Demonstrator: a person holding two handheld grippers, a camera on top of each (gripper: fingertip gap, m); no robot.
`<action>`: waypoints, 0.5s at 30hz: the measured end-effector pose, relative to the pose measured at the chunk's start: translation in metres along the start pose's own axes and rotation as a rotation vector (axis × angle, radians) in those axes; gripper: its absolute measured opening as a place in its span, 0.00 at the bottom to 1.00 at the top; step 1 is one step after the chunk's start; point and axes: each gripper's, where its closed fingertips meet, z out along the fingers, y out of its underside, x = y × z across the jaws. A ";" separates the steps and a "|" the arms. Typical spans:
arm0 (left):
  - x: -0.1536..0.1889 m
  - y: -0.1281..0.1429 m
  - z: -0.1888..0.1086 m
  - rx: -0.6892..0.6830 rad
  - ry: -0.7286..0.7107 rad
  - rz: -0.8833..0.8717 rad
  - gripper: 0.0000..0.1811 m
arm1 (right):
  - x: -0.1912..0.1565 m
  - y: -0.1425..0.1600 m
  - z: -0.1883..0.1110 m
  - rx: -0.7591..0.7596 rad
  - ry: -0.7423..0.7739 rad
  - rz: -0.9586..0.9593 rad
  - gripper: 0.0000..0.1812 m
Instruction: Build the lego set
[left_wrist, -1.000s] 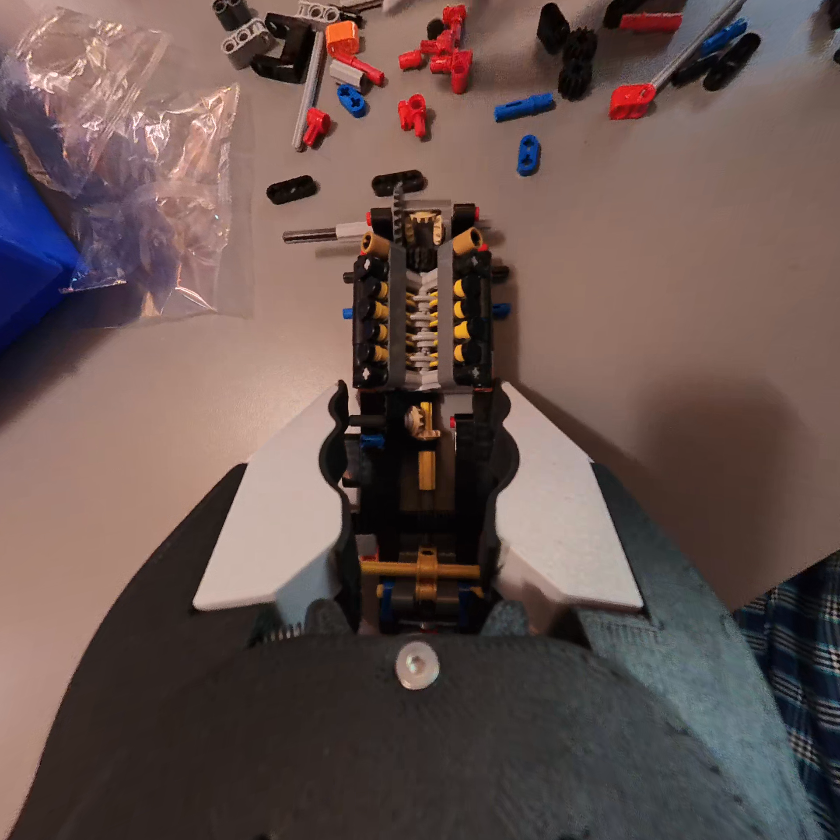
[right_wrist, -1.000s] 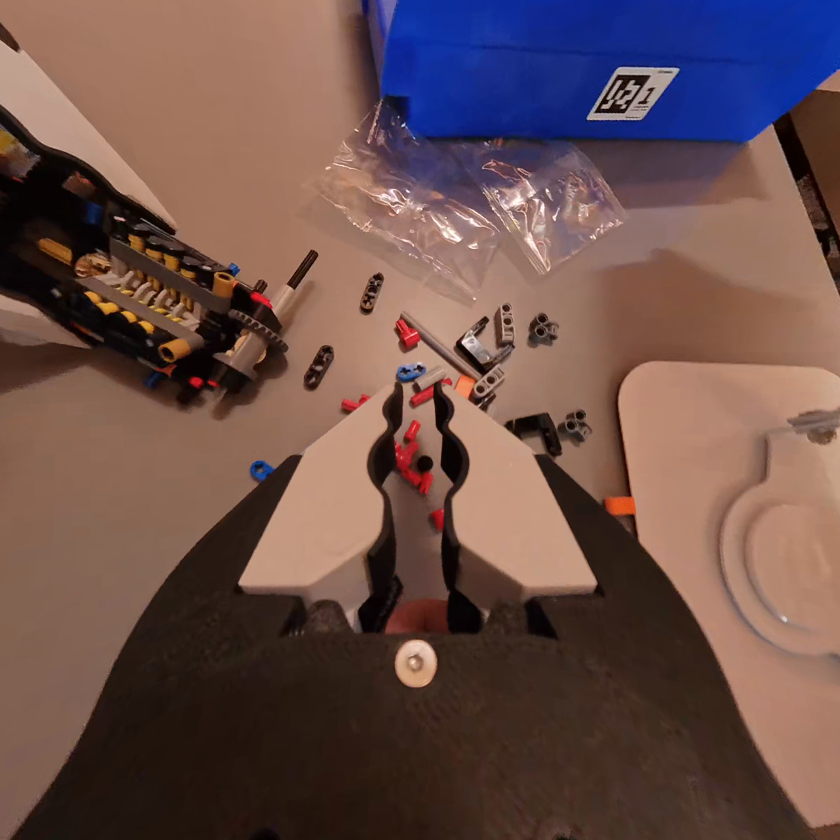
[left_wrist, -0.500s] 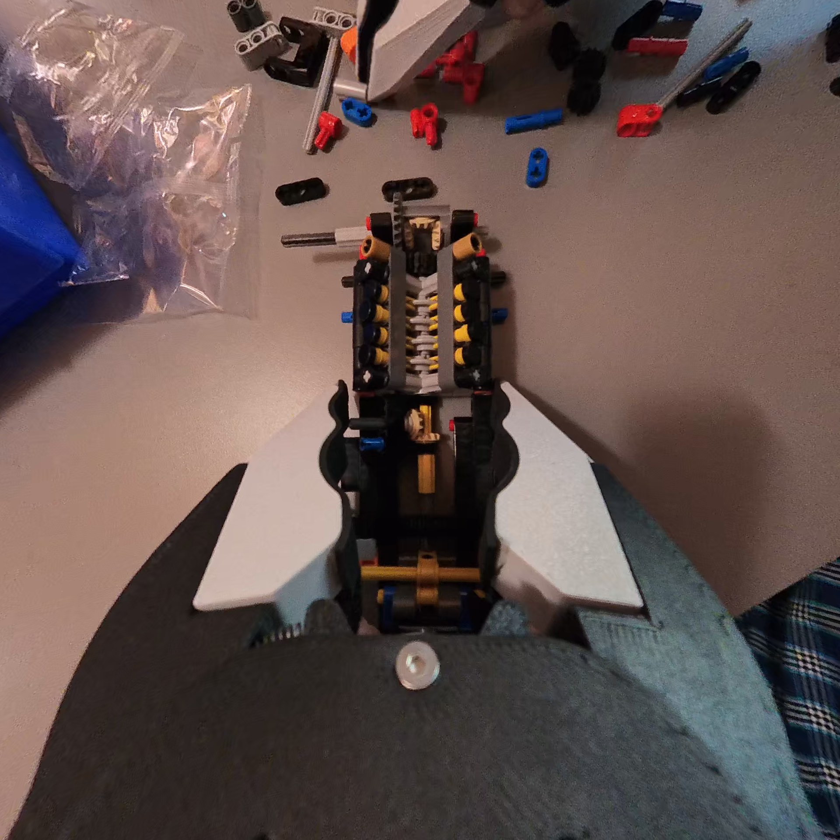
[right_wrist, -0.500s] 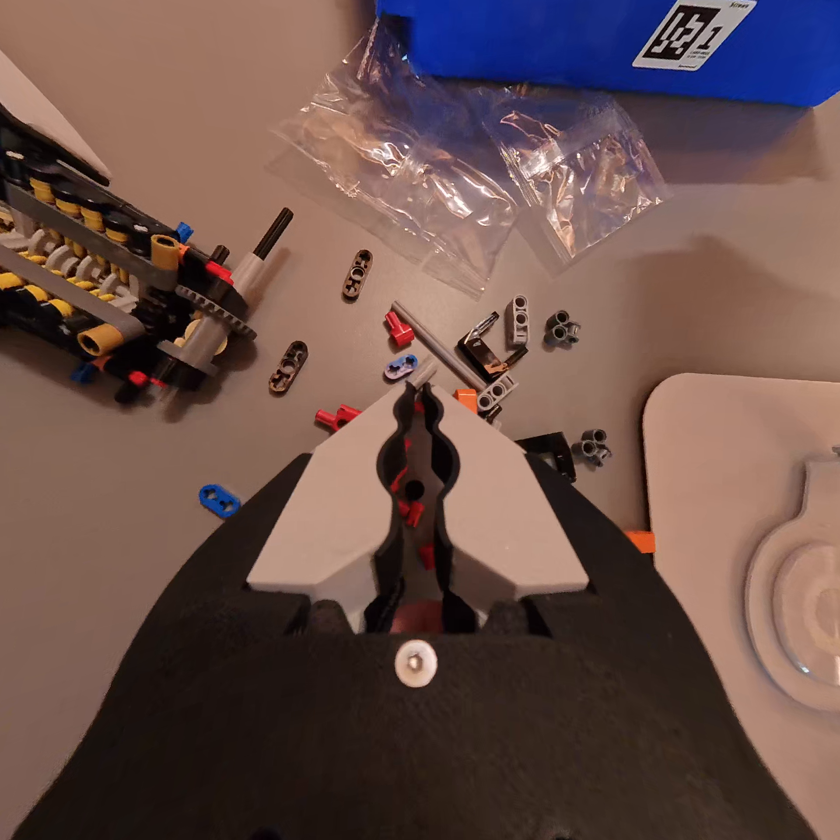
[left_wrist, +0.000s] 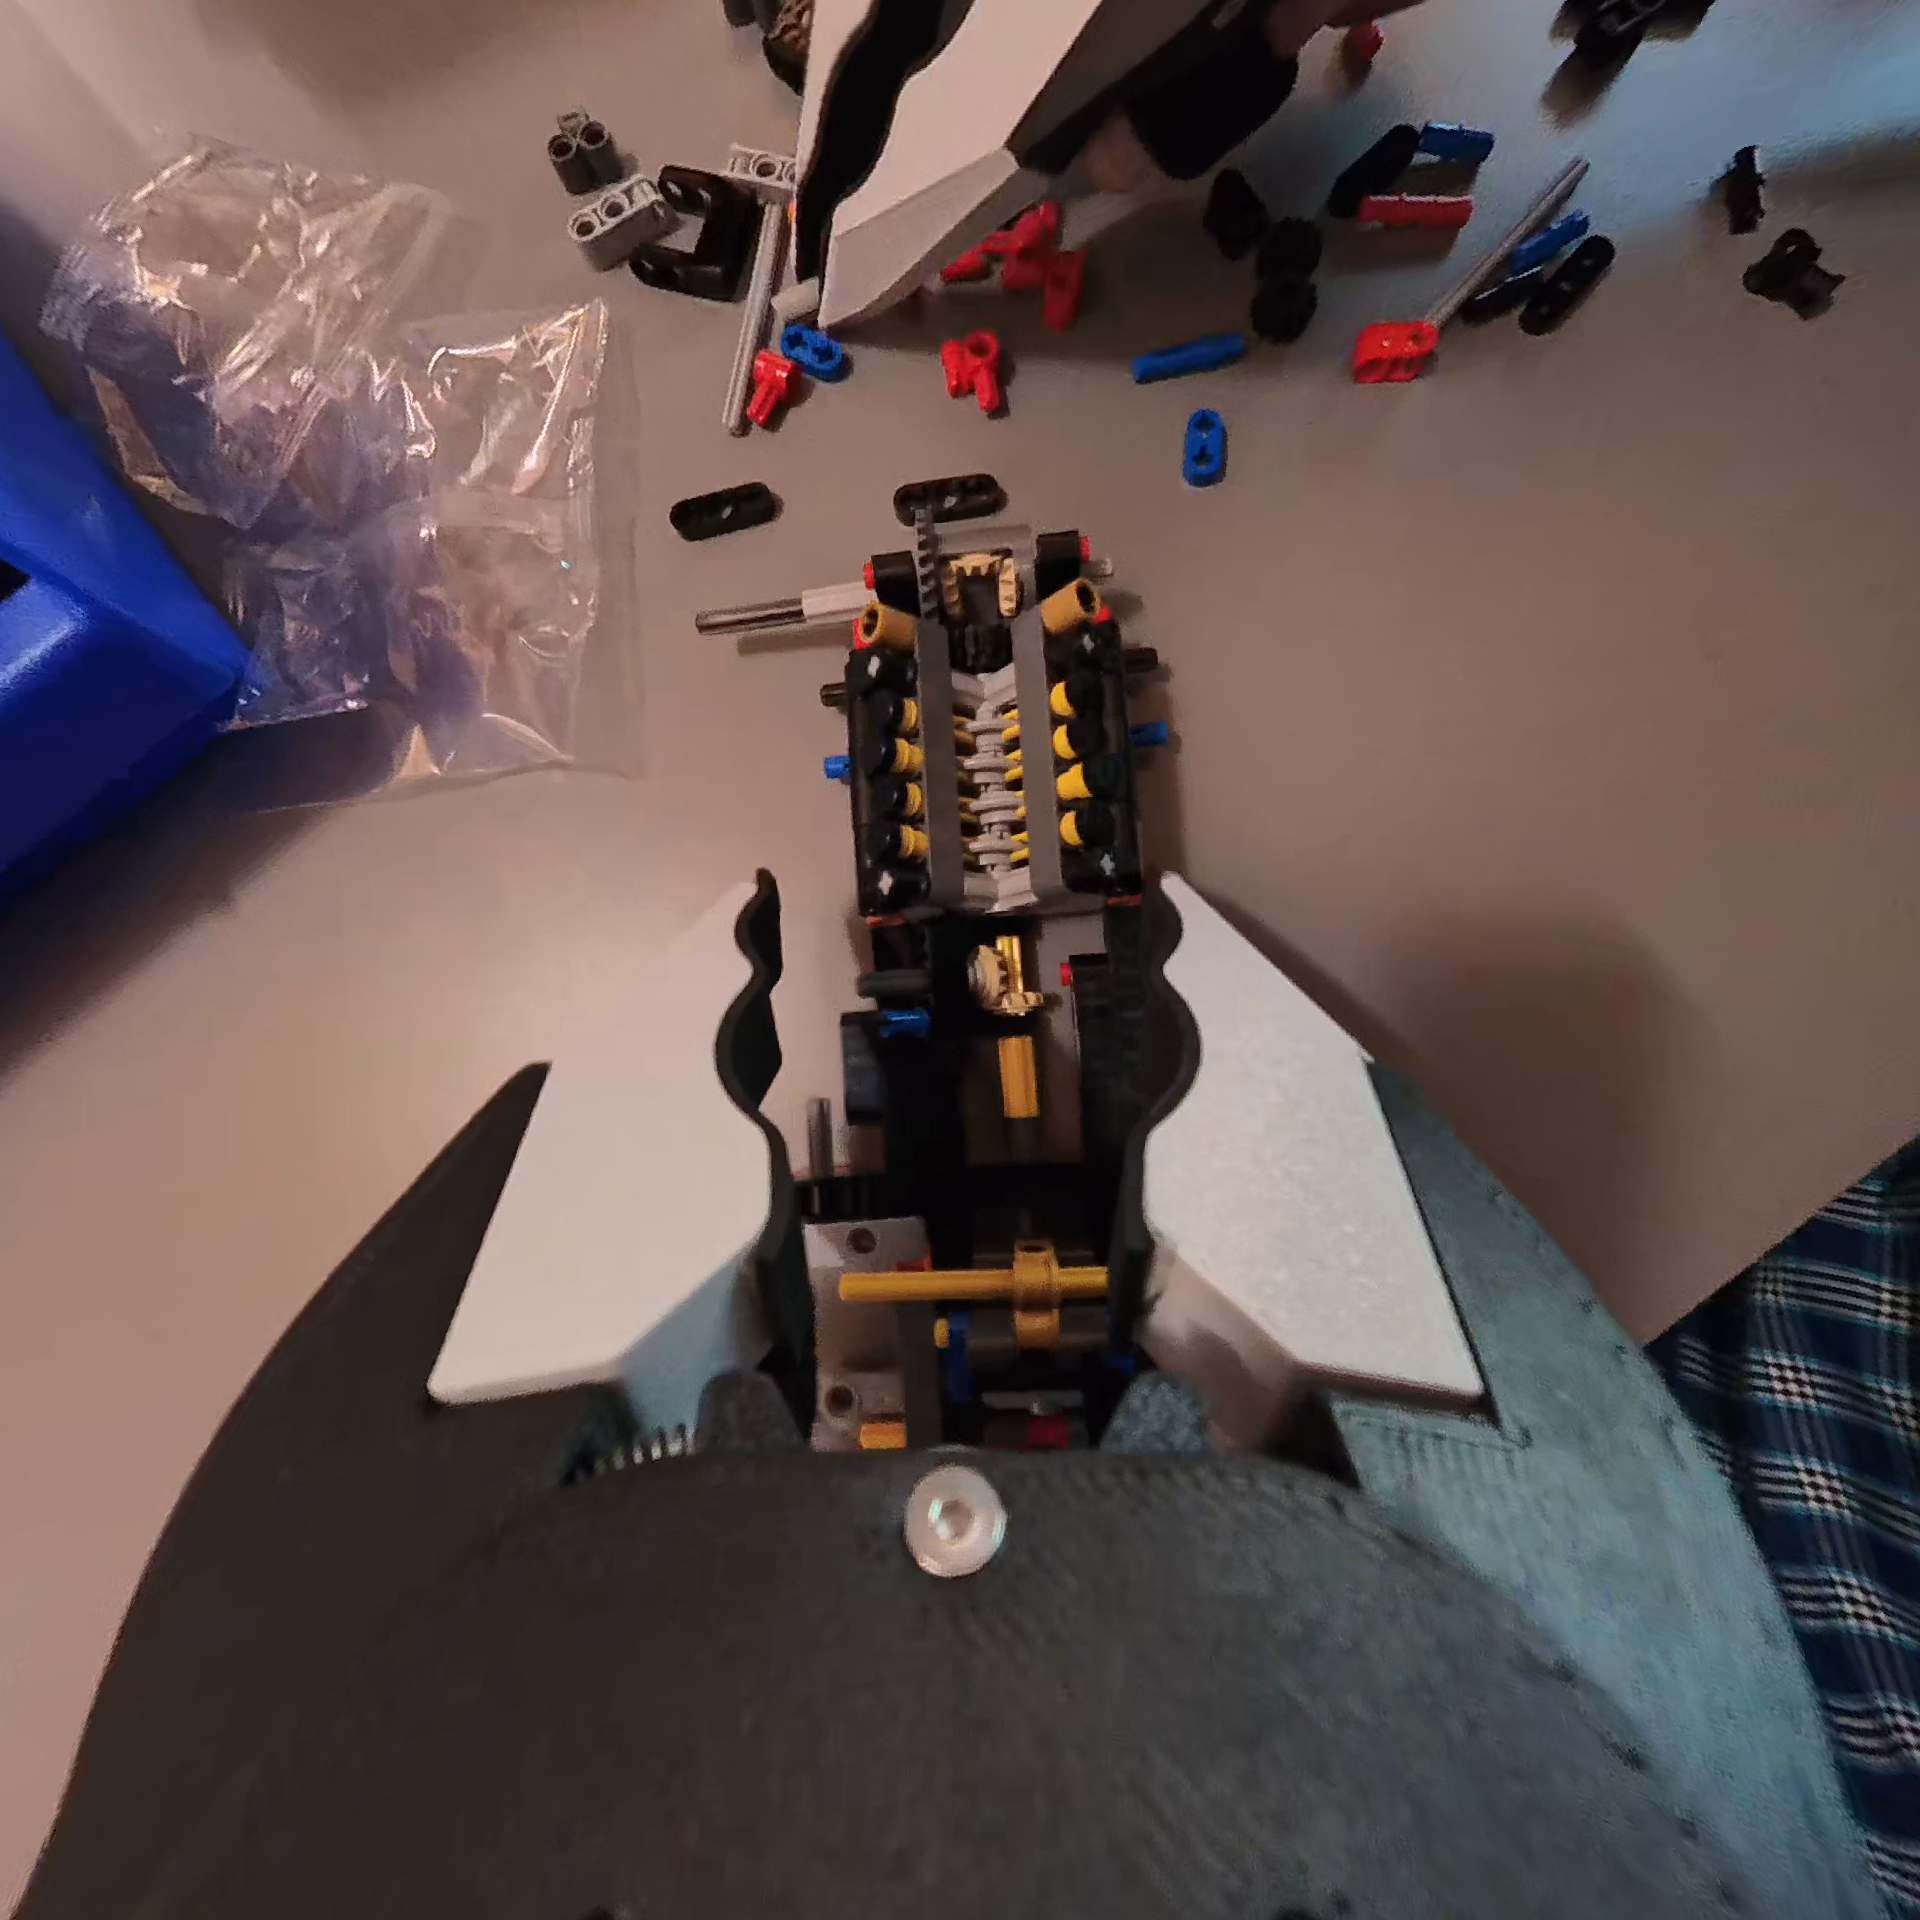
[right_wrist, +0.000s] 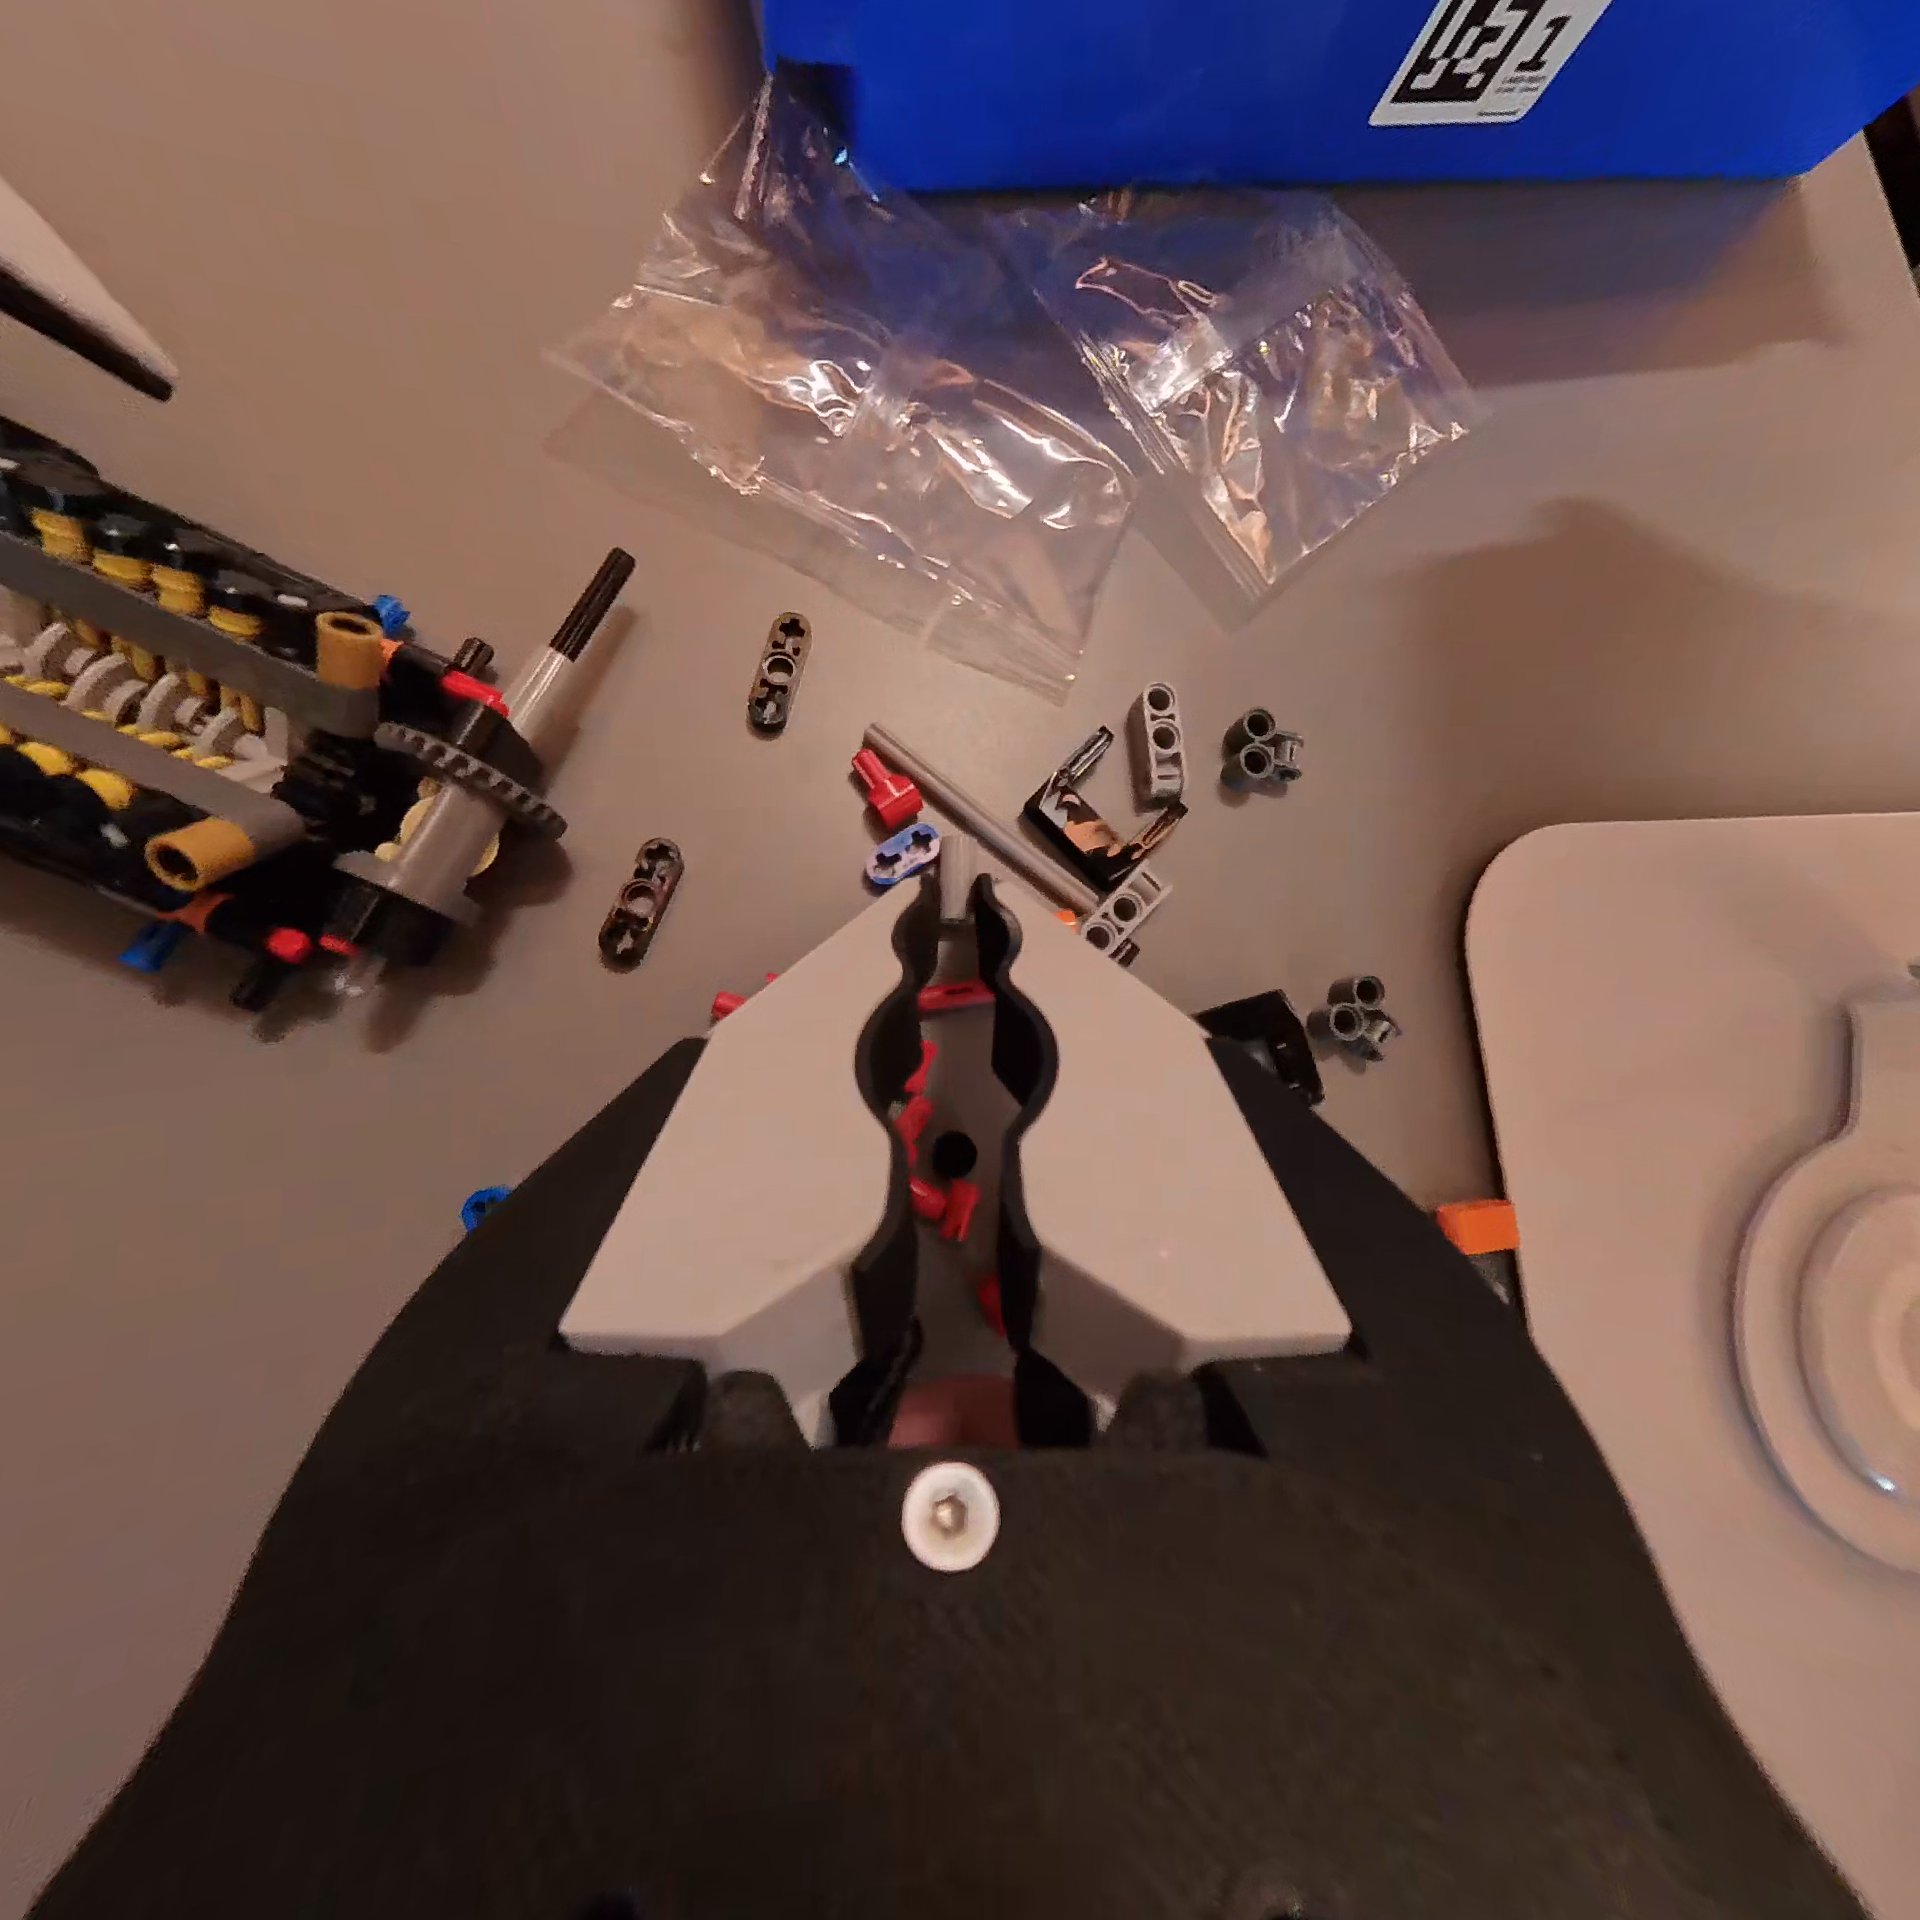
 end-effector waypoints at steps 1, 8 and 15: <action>-0.001 -0.001 0.000 0.003 0.003 0.008 0.37 | 0.000 0.000 -0.001 0.000 0.001 -0.001 0.03; 0.006 -0.016 0.001 0.032 0.069 0.060 0.44 | -0.010 -0.009 -0.036 0.090 0.020 0.059 0.02; 0.007 -0.021 0.017 -0.028 0.076 0.155 0.48 | -0.071 0.000 -0.060 0.133 -0.082 0.172 0.02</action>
